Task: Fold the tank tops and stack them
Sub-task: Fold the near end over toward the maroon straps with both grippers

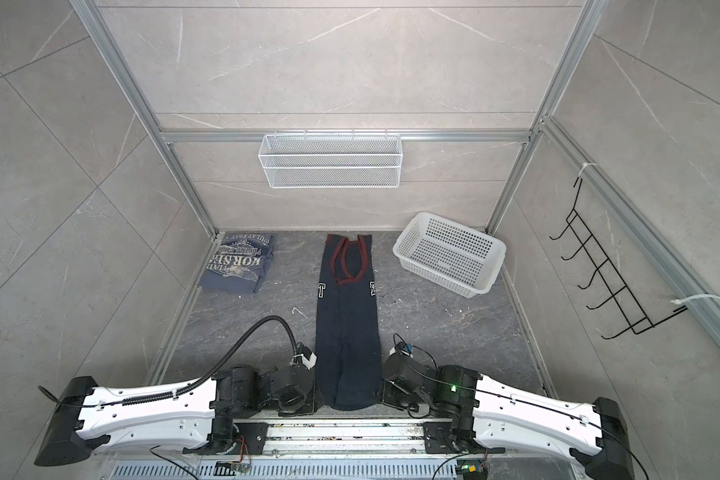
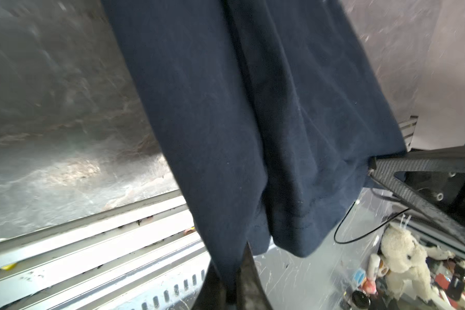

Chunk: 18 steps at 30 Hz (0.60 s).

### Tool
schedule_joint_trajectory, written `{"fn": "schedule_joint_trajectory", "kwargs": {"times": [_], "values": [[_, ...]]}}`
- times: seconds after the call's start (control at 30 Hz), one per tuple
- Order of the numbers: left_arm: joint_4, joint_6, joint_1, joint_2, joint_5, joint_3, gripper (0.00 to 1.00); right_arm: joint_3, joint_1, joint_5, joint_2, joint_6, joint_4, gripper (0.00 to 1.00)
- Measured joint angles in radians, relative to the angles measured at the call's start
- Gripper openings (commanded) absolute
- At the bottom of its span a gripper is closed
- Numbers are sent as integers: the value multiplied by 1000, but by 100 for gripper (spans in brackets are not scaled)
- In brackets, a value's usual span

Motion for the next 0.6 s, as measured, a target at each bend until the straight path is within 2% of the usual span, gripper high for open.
{"fn": "schedule_joint_trajectory", "kwargs": {"times": [0.17,0.3,0.47,0.6], "values": [[-18,40,99,-29,-33,87,0,127,-22,76,40,-55,-63,0],[-2,97,232,-3,-21,152,2,281,-116,107,121,-150,-77,0],[25,153,414,128,55,269,0,442,-289,82,241,-284,-77,0],[29,233,502,277,72,423,0,557,-397,54,368,-393,-61,0]]}}
